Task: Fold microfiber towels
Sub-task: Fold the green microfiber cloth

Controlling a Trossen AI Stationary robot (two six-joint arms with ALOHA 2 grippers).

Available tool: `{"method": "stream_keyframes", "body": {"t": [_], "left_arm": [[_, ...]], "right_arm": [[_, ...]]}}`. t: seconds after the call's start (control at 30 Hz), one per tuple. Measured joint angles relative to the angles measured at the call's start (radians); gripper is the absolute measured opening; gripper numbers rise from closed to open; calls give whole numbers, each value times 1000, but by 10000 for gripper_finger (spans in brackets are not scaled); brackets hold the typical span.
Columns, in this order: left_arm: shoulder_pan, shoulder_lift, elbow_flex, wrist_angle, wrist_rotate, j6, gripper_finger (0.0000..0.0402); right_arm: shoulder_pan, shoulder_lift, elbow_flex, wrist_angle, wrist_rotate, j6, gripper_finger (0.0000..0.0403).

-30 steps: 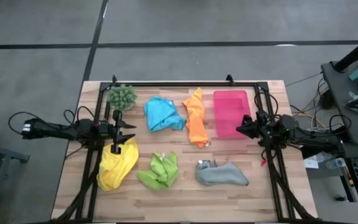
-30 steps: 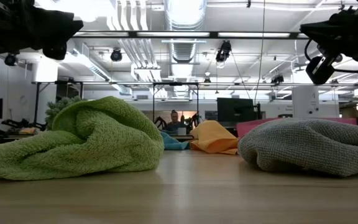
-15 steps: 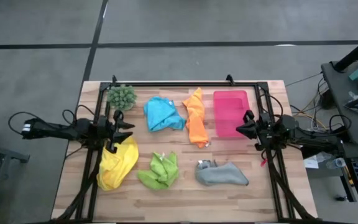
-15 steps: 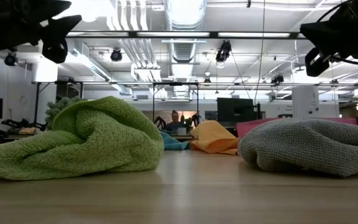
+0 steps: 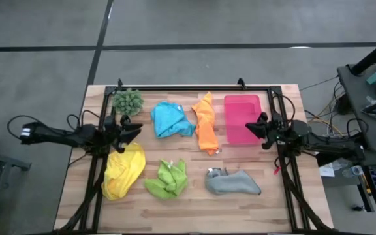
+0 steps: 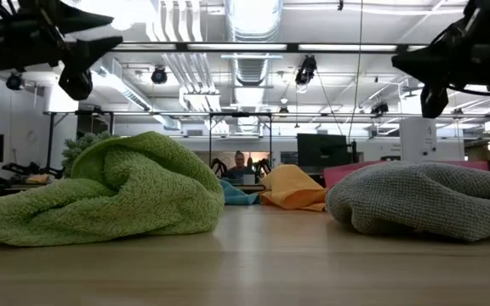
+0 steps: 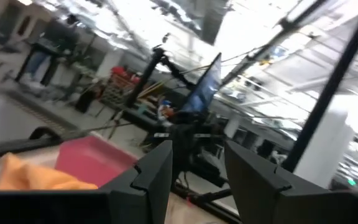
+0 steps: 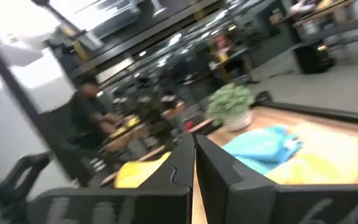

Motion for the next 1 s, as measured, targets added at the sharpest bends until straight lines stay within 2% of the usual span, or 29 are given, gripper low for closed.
{"method": "stream_keyframes", "body": {"t": [0.2,0.4,0.57,0.8,1.0], "left_arm": [[1,64,7,94,-14,5,132],[1,154,76,107,-35,7,132],[1,284,142,142,-79,29,132],[1,483,248,148,-82,32,132],[1,640,327,151,-31,24,132]], "right_arm": [[0,78,0,168,0,-90,9],[0,164,1,305,38,-185,9],[0,236,49,302,62,-240,9],[0,350,144,299,61,-348,9],[1,447,206,296,51,-413,9]]}}
